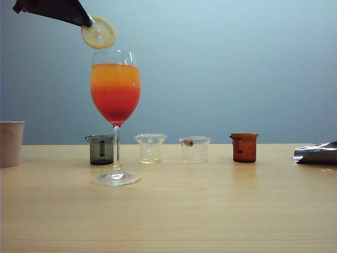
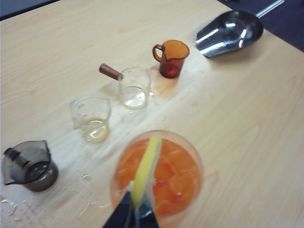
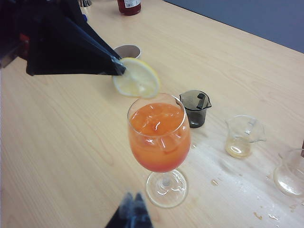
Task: Pick up the lemon slice from the paper cup on the left and carefully insert it into the rim of the goblet.
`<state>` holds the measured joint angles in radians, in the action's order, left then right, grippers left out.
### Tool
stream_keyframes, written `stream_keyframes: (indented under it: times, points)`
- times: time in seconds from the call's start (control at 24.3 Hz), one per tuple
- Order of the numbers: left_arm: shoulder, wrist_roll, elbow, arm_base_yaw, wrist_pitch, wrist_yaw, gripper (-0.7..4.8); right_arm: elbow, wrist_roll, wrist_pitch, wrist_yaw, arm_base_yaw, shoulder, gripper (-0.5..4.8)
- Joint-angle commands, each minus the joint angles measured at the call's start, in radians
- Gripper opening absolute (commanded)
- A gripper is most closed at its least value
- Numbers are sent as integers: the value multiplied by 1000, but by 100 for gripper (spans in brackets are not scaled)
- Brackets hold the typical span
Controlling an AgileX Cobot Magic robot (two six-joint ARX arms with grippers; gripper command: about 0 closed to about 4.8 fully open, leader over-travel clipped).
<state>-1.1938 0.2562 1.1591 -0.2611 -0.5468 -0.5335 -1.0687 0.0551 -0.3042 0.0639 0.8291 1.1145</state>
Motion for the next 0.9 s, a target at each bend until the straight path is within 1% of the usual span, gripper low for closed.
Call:
stream_keyframes:
  times: [0.04,0.25,0.37,0.58,0.74,0.9]
  points:
    - [3,40,2,-3,-23,-2,-6,-8,-4,16,1,0,-3,-5]
    - [3,62,3,-3,-68,-1,-6,-8,-8,17,1,0,-3,-5]
    - [3,67,4,-3,-79,22,-6,-8,-8,16,1,0,-3,-5]
    - [21,67,6,-3,-66,23,-6,-8,-8,16,1,0,-3,-5]
    - [43,66,11,-3,-22,22,-6,-8,-11,16,1,0,-3,-5]
    - [45,66,11,-3,-31,25,-6,-8,-11,16,1,0,-3,-5]
